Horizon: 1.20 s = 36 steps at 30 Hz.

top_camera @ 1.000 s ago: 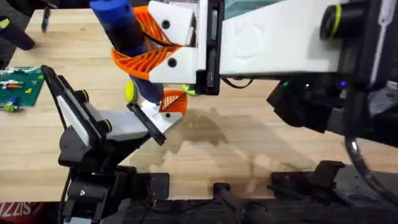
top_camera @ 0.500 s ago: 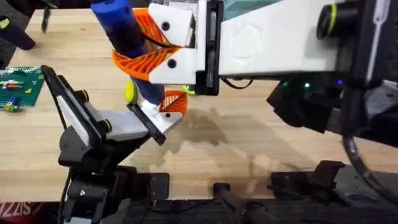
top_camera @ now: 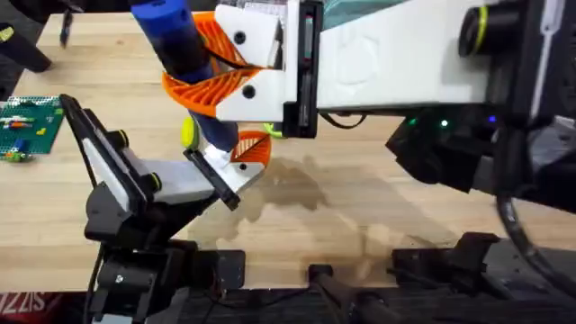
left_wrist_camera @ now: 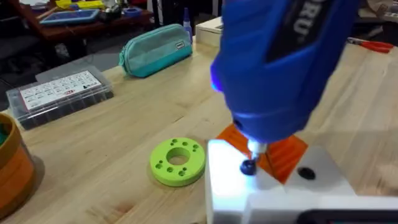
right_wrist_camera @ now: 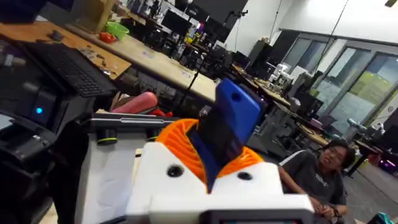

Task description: Pick up the gripper from the table and insert it into the empty holder that is missing its gripper. Then pick up a screw, insert it into the mounting hole, and use the screwdriver to tighten it. Finally, clean up the table by picking up the vegetable and placing it into the bucket.

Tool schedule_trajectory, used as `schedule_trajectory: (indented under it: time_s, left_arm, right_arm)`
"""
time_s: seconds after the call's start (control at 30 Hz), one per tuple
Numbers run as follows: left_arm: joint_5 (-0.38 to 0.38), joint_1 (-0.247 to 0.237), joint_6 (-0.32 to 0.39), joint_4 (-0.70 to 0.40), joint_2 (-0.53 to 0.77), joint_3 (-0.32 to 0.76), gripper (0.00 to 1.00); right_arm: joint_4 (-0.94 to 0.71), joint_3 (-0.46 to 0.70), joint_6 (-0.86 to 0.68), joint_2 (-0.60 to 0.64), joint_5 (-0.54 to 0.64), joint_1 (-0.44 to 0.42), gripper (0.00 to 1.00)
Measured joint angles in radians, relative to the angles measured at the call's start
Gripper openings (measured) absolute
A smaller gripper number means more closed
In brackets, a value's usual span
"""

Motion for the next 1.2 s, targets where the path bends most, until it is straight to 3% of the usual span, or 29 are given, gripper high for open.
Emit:
schedule_trajectory:
  time_s: [1.2]
  left_arm:
    - [0.0,0.0,0.0,0.0,0.0,0.0,0.015]
  right_arm:
    - [0.026,0.0,0.0,0.021,0.0,0.0,0.006]
